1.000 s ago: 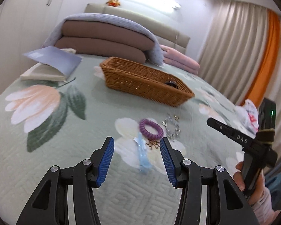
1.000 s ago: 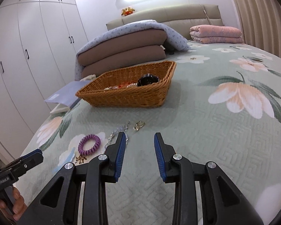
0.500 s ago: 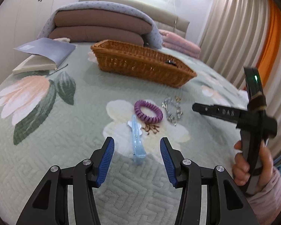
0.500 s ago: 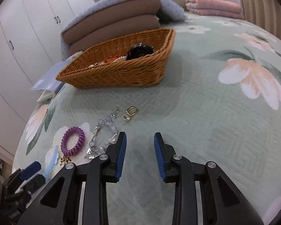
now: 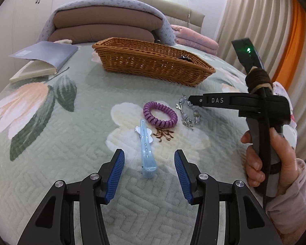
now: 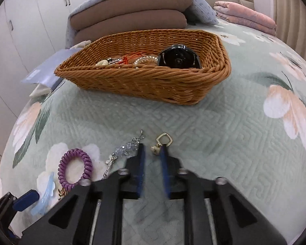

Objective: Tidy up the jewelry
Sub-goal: 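Grasp the small gold charm with the right tool while the left tool grasps the blue hair clip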

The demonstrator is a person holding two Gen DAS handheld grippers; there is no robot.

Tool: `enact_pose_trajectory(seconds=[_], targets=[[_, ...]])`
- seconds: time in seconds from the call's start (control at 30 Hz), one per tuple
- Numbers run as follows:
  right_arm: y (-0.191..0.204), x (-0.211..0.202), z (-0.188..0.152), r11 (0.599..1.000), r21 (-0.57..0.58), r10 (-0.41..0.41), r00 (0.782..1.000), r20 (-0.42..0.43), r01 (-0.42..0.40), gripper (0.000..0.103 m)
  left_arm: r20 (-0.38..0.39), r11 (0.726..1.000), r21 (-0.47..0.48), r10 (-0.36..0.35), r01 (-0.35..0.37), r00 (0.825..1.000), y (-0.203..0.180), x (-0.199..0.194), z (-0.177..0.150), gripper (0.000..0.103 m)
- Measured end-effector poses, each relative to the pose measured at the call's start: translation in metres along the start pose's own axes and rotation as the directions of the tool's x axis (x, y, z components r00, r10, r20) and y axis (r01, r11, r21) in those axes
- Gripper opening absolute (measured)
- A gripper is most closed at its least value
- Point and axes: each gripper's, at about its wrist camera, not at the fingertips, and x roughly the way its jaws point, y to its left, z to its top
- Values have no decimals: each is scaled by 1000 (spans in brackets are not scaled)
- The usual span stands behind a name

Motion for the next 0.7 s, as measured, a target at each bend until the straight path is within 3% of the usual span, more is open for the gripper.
enact_pose_trajectory(seconds=[0.1,0.2,0.23,0.37,0.57,0.6,0.63,0.7], targets=[[0,0,0,1000,1,-7,1000,3,7,12,-2,1000,18,26,-26,1000,-4,2,0,50],[-14,-3,-2,998,63,21,1000,17,-22,12,-4,998,16,57,-57,998,-3,4,0,28],[-20,-4,-3,995,90,35,999,24,-37,12,-6,998,11,58,-58,998,-2,4,1,26],[-37,-8,-6,984,155,84,996,43,-89,12,-10,1000,-1,30,-30,1000,1,4,1,26],[-38,-10,-7,981,162,96,994,56,-104,12,-17,999,15,51,-50,999,-2,9,3,26],[-38,-11,-7,981,162,99,993,59,-108,12,-16,998,19,58,-58,998,-3,9,3,24],[-40,-11,-8,980,164,102,993,62,-111,12,-13,997,20,70,-70,997,-4,9,3,14],[-41,-14,-8,977,169,119,990,76,-130,12,-11,998,6,64,-64,998,-1,8,3,12]])
